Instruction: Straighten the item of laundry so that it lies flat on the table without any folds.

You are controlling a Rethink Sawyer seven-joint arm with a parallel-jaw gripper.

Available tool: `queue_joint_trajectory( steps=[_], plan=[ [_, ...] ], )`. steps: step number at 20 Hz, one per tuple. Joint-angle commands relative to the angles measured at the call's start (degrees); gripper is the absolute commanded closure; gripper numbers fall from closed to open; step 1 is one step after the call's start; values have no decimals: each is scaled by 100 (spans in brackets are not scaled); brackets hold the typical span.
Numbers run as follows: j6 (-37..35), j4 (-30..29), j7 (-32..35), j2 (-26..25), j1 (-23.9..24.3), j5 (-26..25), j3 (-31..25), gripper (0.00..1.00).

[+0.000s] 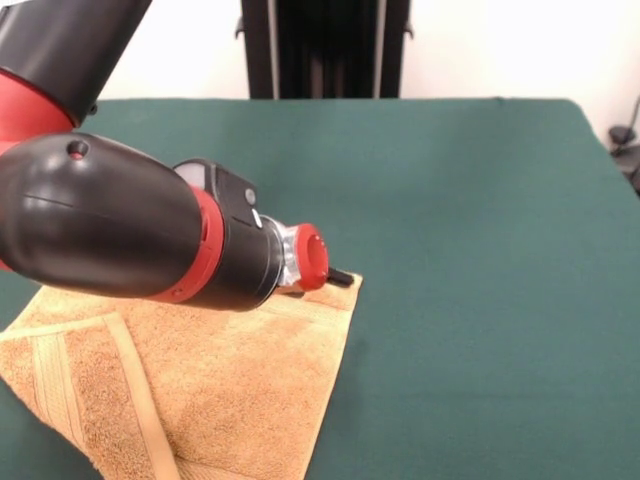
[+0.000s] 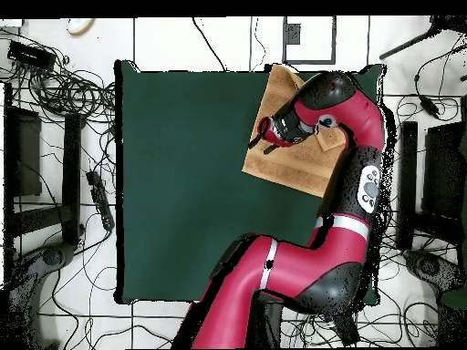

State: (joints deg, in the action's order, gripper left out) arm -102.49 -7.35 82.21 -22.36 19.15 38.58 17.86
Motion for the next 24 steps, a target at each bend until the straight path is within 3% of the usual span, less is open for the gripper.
queue_joint_trajectory(
  steps=[1, 24],
  plan=[
    [647, -268, 1062, -177, -271, 392, 416, 0],
    [1430, -301, 669, -864, -179, 625, 788, 0]
  ],
)
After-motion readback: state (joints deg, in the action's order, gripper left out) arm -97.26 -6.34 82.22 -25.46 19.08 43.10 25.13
